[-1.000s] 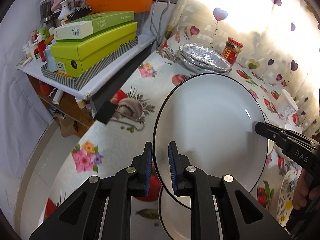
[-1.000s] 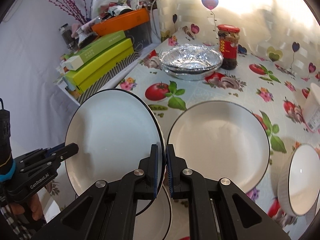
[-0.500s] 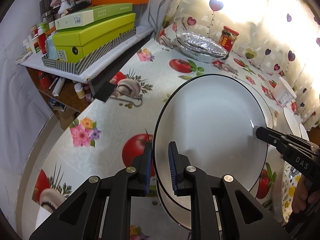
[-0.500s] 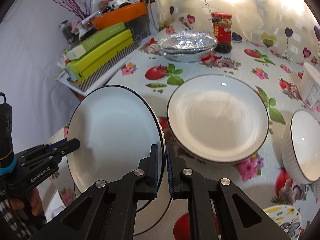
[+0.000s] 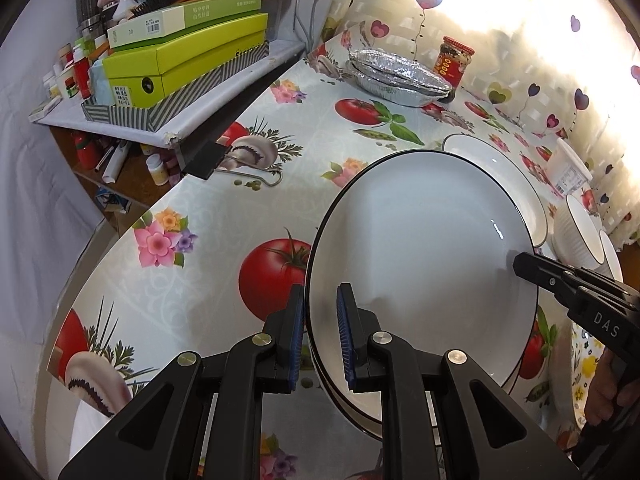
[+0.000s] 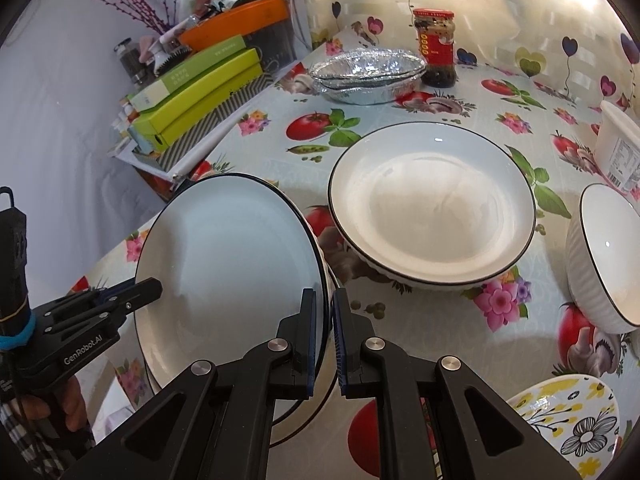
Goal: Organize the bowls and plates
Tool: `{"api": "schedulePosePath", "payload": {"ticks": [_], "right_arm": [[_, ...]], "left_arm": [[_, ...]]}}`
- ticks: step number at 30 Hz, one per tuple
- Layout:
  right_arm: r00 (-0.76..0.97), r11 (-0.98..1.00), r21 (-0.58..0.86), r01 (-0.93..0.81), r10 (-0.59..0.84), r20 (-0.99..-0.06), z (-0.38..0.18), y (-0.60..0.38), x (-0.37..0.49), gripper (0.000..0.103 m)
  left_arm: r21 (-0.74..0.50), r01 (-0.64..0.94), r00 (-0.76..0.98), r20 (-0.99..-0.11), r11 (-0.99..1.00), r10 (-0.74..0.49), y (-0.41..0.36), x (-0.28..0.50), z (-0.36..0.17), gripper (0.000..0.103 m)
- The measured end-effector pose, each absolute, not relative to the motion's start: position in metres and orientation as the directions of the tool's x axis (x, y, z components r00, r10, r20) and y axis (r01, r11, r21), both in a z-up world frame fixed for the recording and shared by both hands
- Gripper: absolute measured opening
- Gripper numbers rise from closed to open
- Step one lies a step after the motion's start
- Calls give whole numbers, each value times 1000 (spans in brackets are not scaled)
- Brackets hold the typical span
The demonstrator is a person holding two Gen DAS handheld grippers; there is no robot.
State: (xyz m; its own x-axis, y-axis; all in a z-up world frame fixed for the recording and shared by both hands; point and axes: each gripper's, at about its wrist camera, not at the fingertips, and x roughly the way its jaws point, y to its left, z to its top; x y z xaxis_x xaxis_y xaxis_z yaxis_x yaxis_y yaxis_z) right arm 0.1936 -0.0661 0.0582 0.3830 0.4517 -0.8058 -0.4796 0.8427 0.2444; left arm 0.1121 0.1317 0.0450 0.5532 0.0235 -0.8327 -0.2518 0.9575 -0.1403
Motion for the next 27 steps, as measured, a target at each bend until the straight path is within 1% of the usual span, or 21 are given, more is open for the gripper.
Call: {"api": "schedulePosePath", "payload": {"ticks": [18, 27], "right_arm": [[402, 864, 218, -453, 417, -815, 50, -71, 186, 9], [404, 861, 223, -456, 424, -810, 50, -73, 185, 10]], "left_arm": [[-124, -233, 548, -836, 965, 24, 124, 110, 44, 17], [-116, -234, 550, -834, 965, 33, 123, 110, 44, 17]]}}
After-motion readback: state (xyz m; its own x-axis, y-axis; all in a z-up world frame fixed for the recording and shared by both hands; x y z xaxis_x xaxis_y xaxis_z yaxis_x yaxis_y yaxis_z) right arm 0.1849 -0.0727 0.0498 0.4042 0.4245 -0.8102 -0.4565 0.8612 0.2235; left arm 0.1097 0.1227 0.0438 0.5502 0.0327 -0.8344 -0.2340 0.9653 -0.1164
